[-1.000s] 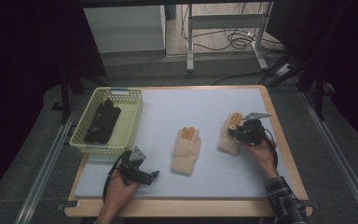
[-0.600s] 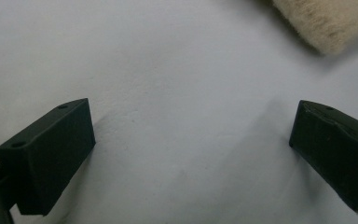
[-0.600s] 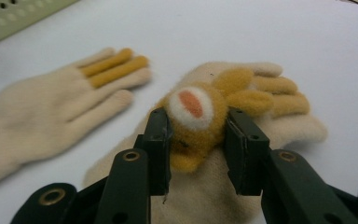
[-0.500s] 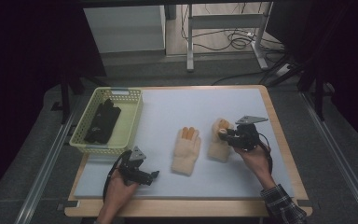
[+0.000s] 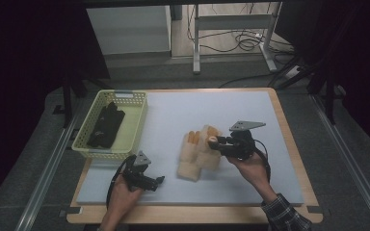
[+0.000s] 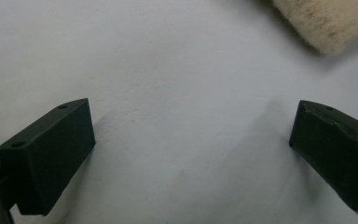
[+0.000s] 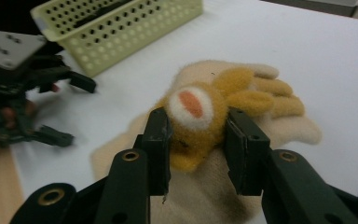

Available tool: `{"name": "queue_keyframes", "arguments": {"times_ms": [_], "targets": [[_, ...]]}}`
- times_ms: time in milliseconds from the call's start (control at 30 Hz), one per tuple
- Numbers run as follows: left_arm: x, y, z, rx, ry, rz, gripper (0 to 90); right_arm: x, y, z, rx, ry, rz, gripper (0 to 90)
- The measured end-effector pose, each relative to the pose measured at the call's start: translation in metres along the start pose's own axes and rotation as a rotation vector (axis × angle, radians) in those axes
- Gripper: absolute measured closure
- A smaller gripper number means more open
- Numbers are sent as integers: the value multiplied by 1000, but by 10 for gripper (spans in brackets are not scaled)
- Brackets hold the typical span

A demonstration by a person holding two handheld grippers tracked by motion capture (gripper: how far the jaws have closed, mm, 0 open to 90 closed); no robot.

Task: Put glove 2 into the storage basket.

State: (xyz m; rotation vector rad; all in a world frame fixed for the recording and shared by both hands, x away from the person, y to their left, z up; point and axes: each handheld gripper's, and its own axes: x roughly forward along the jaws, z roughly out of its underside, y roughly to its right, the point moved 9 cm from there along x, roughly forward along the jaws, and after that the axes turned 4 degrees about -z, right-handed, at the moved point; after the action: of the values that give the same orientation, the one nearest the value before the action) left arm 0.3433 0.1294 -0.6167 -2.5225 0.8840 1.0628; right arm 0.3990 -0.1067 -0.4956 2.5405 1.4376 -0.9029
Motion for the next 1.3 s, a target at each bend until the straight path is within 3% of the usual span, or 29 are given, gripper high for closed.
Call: {"name": "queue_keyframes", "arguments": {"times_ms": [300, 567, 667, 767, 900, 1033, 1300], "targets": [[0, 0, 0, 3, 0, -1, 1, 38, -32, -2, -1, -32, -59, 623], [0, 0, 0, 3, 0, -1, 1, 75, -24, 22, -81, -98, 70, 604], [0, 0, 0, 6, -1, 0, 1, 82, -21, 30, -93, -109, 100, 586], [0, 0, 0, 5, -2, 0, 1, 87, -20, 38, -95, -119, 97, 555], [0, 0, 0, 5, -1, 0, 1, 86, -20, 38, -86, -110, 82, 498], [0, 0, 0, 5, -2, 0, 1, 79, -21, 32, -110, -100, 65, 463], [0, 0, 0, 5, -2, 0, 1, 56, -15, 27, -130, -79, 64, 466]]}}
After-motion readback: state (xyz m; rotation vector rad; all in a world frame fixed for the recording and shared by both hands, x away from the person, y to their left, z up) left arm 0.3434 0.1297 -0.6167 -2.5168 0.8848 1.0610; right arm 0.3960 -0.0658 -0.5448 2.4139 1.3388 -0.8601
